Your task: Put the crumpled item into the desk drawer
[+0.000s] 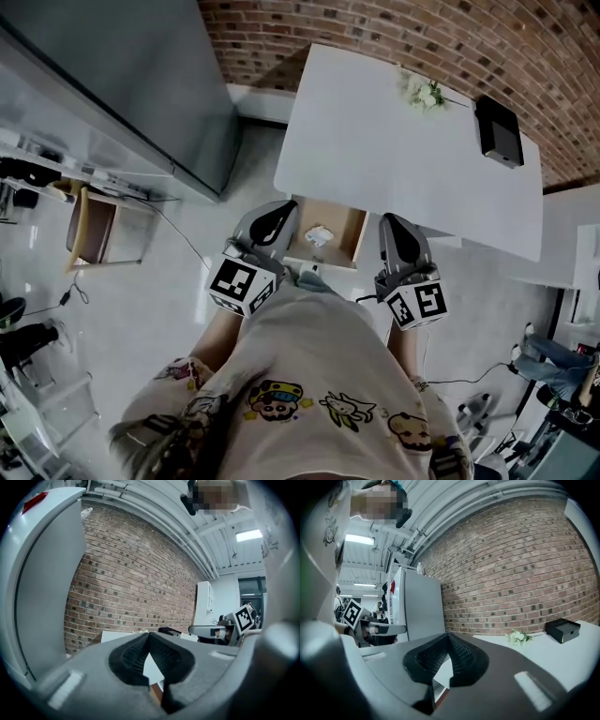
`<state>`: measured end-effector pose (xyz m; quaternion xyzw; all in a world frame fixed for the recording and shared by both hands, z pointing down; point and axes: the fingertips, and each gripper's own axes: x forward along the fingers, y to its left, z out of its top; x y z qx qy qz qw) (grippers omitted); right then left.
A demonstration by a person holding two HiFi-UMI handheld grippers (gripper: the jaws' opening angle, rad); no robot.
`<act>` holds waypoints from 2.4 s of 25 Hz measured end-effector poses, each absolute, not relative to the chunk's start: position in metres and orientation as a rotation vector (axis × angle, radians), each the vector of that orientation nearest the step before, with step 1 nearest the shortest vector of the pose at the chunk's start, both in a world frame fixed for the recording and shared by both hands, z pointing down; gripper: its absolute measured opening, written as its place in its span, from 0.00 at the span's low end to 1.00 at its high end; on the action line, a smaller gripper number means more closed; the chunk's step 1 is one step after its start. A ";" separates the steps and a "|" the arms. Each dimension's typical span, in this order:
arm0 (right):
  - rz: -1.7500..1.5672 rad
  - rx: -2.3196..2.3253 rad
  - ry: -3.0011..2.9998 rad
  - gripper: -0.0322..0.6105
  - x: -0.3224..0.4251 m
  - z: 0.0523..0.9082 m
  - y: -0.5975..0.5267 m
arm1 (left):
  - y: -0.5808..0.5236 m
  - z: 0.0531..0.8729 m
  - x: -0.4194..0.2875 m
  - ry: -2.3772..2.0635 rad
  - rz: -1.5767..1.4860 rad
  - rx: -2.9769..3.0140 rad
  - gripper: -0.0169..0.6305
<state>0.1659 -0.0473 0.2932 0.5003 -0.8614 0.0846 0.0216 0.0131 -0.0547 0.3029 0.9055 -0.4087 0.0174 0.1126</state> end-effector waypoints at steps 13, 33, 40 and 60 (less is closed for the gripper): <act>0.270 1.517 -2.672 0.06 0.160 0.297 -0.041 | -0.049 0.306 0.007 -1.223 0.056 2.640 0.03; 0.276 1.460 -2.696 0.06 0.159 0.302 -0.037 | -0.042 0.308 0.015 -1.203 0.094 2.708 0.03; 0.305 1.461 -2.677 0.06 0.163 0.308 -0.031 | -0.040 0.309 0.017 -1.167 0.094 2.709 0.03; 0.297 1.497 -2.654 0.06 0.181 0.307 -0.019 | -0.028 0.323 0.041 -1.045 0.177 2.766 0.02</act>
